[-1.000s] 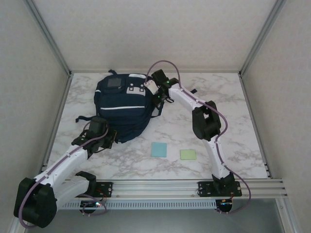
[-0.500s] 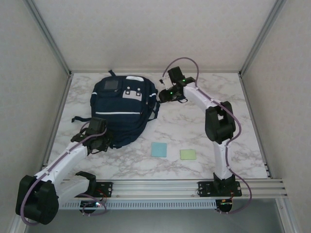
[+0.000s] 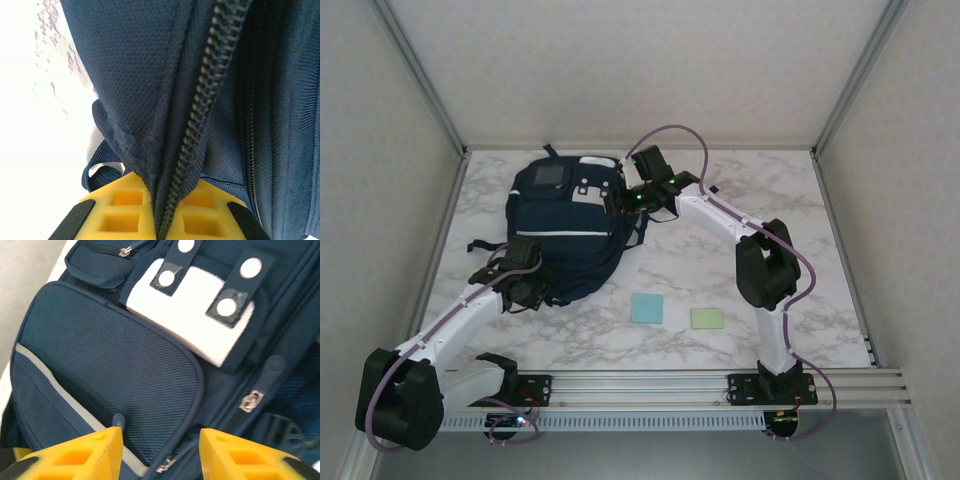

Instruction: Pack the student bag

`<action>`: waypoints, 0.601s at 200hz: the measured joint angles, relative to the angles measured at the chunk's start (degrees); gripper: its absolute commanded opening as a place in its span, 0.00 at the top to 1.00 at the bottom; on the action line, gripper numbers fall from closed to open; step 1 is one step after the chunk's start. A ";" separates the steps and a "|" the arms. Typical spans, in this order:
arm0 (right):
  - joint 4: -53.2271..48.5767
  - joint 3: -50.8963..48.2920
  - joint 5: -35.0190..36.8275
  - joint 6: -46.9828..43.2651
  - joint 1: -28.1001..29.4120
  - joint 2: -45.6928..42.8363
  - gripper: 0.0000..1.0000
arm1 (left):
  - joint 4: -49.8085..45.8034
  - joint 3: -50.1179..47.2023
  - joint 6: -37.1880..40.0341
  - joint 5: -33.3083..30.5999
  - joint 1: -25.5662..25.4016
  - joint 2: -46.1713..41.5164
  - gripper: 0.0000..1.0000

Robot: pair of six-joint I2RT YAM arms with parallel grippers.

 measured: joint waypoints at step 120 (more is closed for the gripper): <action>3.02 -2.08 1.68 12.35 2.51 5.25 0.60 | 1.68 2.23 0.52 -4.17 -5.33 5.29 1.00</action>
